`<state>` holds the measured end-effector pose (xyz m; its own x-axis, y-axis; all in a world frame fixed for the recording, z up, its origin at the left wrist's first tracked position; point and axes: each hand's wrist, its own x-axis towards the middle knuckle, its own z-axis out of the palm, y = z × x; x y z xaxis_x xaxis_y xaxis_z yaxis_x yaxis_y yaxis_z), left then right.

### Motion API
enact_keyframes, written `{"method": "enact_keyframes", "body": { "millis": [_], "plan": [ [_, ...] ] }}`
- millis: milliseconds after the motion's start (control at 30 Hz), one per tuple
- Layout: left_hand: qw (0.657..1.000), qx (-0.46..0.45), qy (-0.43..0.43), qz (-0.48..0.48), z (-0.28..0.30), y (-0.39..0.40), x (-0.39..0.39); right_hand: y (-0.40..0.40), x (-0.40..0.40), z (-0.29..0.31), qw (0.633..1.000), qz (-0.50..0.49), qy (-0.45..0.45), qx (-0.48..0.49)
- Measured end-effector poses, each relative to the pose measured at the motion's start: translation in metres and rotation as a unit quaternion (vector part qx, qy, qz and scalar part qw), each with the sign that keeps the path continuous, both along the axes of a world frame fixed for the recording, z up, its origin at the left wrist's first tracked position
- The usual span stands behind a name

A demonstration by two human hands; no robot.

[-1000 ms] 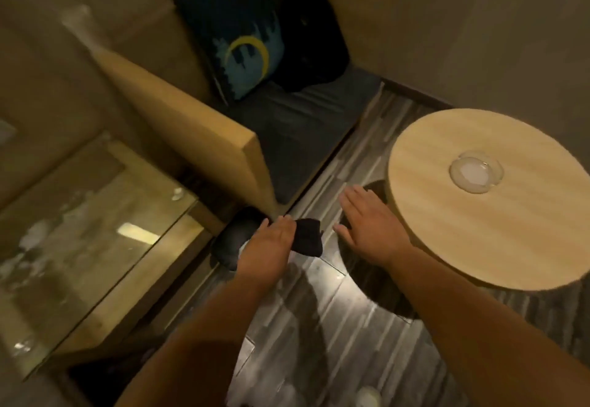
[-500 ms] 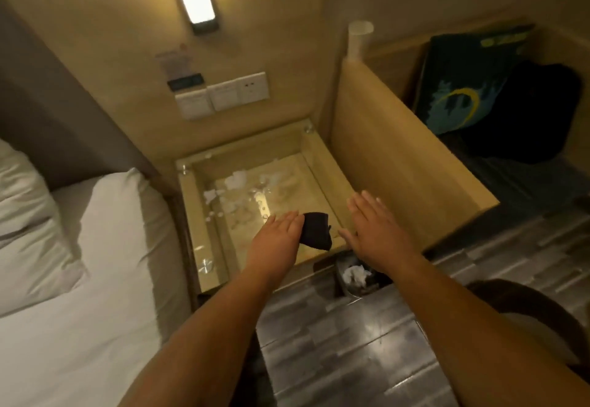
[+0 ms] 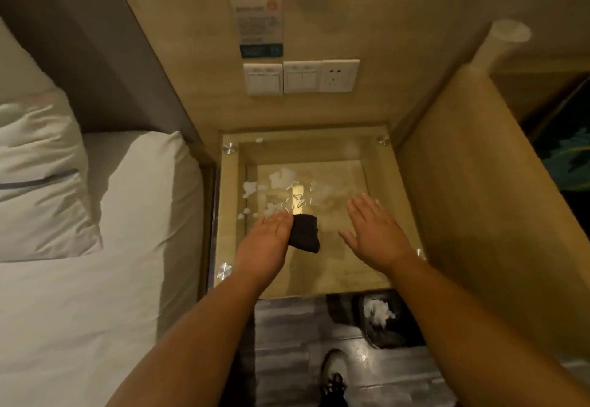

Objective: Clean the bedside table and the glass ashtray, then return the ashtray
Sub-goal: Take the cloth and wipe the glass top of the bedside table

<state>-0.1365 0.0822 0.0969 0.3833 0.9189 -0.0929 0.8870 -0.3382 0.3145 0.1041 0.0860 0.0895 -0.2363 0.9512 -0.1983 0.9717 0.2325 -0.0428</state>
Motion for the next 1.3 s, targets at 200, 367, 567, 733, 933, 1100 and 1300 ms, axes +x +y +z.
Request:
{"method": "enact_keyframes", "body": {
  "millis": [200,367,567,733,933,1100,1300],
  "plan": [
    [0.994,-0.058,0.006,0.095,-0.032,0.029,0.006,0.070,0.012,-0.051,0.999,0.030,0.011,-0.035],
    [0.988,-0.071,-0.007,0.135,-0.062,0.041,0.005,0.105,0.019,-0.088,0.998,0.007,0.024,-0.055],
    [0.975,-0.059,-0.123,0.175,-0.064,0.048,0.015,0.109,0.022,-0.118,0.998,-0.015,0.026,-0.052],
    [0.924,-0.076,-0.273,0.257,-0.060,0.056,0.018,0.109,0.023,-0.123,0.999,-0.018,0.016,-0.041],
    [0.762,-0.179,-0.446,0.434,-0.041,0.081,-0.008,0.112,0.021,-0.129,0.999,-0.032,0.018,-0.040],
    [0.754,-0.143,-0.430,0.476,-0.029,0.146,-0.048,0.114,0.019,-0.125,0.998,-0.025,0.025,-0.050],
    [0.930,0.037,-0.173,0.323,-0.044,0.259,-0.083,0.113,0.018,-0.128,0.999,-0.025,0.040,-0.027]
  ]
}}
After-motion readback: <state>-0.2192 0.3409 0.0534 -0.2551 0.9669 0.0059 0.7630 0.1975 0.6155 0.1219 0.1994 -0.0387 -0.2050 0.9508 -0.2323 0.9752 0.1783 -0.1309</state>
